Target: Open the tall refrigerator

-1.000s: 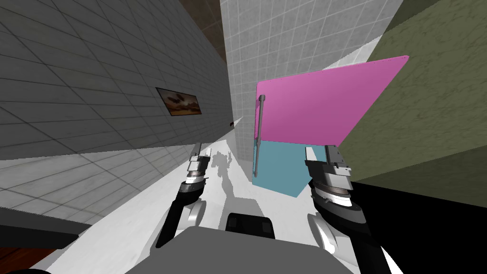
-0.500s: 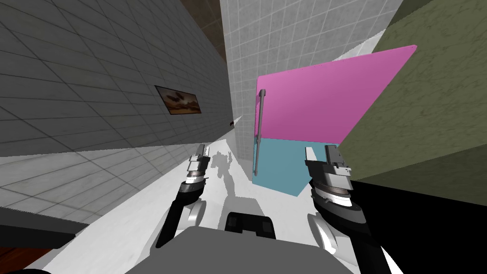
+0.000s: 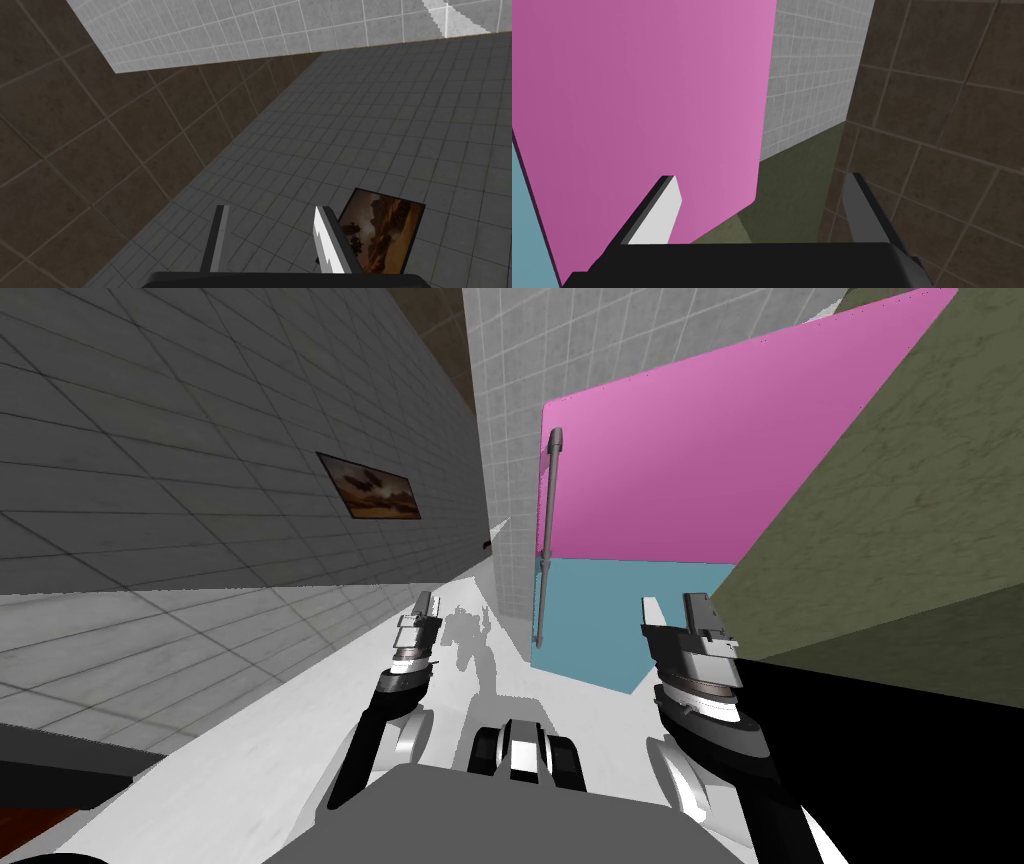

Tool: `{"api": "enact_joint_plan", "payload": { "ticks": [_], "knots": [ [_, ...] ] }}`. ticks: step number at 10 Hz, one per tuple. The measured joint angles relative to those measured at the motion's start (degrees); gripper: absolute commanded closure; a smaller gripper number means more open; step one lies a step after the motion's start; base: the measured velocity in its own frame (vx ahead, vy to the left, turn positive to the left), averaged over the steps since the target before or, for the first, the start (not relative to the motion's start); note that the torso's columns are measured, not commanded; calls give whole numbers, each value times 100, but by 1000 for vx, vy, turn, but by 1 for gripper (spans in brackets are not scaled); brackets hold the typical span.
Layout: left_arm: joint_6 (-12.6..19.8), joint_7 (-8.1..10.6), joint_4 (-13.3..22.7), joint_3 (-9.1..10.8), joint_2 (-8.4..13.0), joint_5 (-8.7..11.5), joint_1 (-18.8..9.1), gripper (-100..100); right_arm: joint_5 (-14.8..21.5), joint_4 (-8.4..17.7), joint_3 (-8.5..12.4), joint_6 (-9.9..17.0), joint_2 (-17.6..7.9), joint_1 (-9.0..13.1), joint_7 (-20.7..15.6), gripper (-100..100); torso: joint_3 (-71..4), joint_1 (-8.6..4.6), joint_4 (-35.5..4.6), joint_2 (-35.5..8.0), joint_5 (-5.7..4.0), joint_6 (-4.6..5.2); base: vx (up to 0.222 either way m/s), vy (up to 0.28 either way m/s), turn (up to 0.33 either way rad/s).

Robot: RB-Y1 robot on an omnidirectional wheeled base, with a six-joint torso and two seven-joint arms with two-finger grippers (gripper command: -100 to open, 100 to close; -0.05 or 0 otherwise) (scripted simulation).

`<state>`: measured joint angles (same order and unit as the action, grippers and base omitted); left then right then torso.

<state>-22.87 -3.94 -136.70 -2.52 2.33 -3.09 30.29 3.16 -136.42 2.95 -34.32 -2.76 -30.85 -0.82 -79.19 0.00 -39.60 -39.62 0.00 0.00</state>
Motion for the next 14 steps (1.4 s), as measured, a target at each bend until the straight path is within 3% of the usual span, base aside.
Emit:
{"api": "enact_joint_plan", "payload": {
  "ticks": [2,14],
  "knots": [
    [1,0,2,-1,-1,0,1,0,126,35,104,44,-233,-31,-64,-100,-516,18,-241,-232,6,0,69,79,-44],
    [0,0,2,-1,-1,0,1,0,1384,433,1093,576,-1691,-262,-758,-100,-535,-10,-270,-272,-2,0,97,112,-57]
  ]
}}
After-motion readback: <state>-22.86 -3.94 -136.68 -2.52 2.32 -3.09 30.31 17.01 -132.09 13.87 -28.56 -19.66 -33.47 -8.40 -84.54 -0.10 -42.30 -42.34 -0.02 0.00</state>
